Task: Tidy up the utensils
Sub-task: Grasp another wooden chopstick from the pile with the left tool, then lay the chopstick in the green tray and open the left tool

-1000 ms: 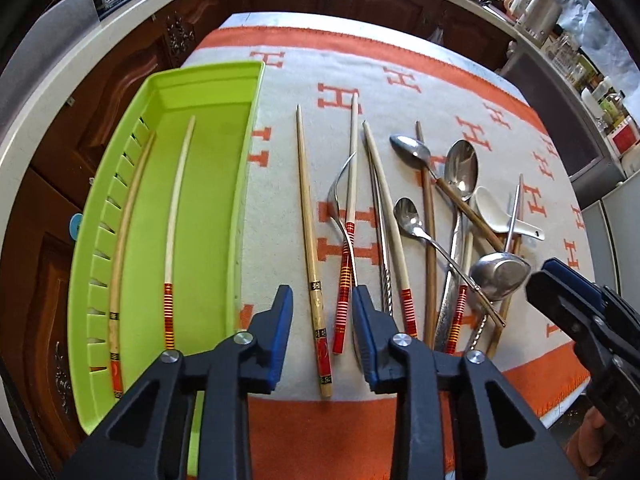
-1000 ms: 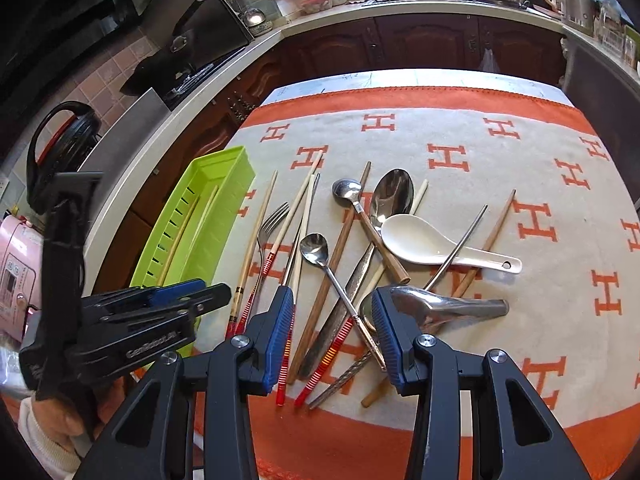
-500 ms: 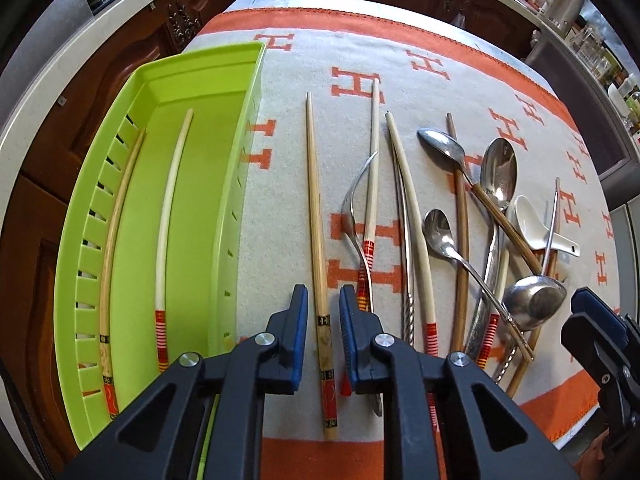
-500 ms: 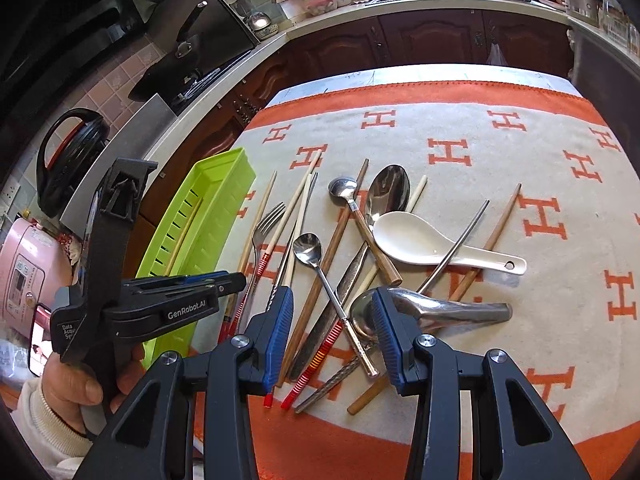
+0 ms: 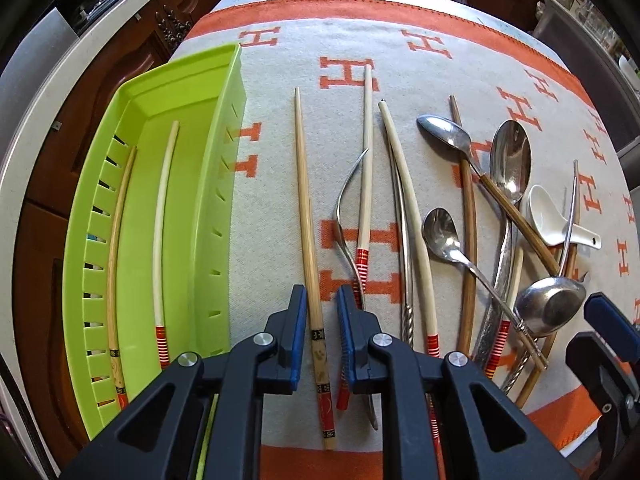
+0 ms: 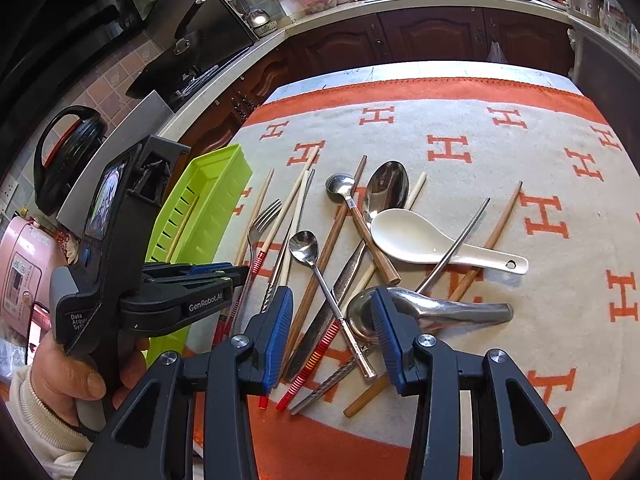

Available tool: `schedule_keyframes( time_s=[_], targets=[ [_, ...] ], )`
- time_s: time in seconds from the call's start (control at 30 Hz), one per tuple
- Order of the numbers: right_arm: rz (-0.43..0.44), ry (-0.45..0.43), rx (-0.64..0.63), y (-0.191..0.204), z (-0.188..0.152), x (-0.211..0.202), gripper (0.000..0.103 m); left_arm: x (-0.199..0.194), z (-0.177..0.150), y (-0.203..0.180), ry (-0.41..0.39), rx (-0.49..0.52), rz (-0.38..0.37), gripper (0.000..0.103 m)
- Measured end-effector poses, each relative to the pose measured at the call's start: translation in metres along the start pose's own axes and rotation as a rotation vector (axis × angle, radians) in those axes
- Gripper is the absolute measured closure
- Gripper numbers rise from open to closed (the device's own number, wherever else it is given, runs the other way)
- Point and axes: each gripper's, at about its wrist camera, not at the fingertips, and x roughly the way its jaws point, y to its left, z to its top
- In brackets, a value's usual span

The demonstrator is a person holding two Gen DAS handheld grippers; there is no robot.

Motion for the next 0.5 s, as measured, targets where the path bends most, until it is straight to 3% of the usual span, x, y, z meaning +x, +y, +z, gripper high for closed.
schedule_keyframes(
  time_s=[0.2,0.33,0.5],
  targets=[
    [0.005,0.001,0.013,-0.004,0.0,0.0,0.06,0.002,0.01,0.001,-0.007,-0.032,-0.042,0.091],
    [0.004,0.008,0.021,-0.006,0.0,0.001,0.06,0.0,0.006,0.012,-0.025,-0.066,-0.081,0.098],
    [-0.004,0.013,0.011,-0.002,0.0,0.001,0.06,-0.007,0.001,0.018,-0.059,-0.09,-0.084,0.099]
  ],
)
